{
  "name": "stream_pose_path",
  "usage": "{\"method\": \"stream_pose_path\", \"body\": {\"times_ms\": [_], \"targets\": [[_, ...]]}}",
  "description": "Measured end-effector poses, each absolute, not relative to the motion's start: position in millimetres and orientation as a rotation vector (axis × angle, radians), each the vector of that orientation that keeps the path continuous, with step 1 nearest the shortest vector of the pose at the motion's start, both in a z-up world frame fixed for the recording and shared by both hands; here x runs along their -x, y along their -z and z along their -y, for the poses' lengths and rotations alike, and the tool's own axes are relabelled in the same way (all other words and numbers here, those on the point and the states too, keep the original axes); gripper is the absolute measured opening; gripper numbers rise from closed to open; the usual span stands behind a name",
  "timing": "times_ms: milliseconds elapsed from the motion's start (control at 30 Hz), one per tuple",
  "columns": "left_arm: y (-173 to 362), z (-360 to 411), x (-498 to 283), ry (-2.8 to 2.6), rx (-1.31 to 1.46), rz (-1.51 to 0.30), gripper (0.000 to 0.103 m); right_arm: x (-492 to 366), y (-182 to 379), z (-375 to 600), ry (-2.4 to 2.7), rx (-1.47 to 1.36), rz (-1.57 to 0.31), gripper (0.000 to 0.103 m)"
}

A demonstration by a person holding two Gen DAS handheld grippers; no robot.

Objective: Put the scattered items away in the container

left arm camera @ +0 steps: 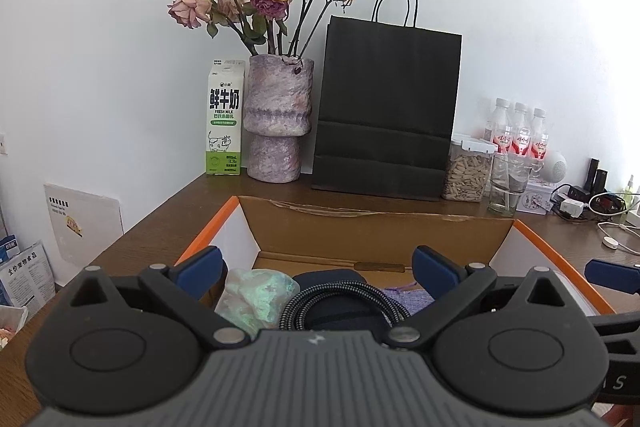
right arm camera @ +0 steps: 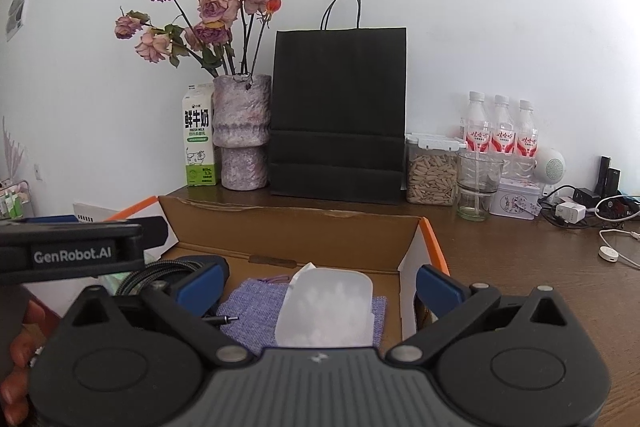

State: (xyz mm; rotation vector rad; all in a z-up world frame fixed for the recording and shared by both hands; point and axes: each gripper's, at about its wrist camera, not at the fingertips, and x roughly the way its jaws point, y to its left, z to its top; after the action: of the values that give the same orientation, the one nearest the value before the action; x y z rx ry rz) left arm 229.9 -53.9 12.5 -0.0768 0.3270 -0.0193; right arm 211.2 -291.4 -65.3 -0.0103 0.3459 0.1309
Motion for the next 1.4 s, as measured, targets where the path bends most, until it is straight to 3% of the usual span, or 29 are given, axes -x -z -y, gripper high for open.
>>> {"method": "stream_pose_path", "body": {"times_ms": [1067, 1400], "targets": [[-7.0, 56.6, -219.3, 0.046, 0.080, -0.298, 0.103, -209.9, 70.0, 296.5, -0.147, 0.005, -0.370, 0.103], [-35.1, 55.2, -202.8, 0.025, 0.028, -0.253, 0.103, -204.3, 59.7, 297.1, -0.170, 0.001, -0.380, 0.103]]}}
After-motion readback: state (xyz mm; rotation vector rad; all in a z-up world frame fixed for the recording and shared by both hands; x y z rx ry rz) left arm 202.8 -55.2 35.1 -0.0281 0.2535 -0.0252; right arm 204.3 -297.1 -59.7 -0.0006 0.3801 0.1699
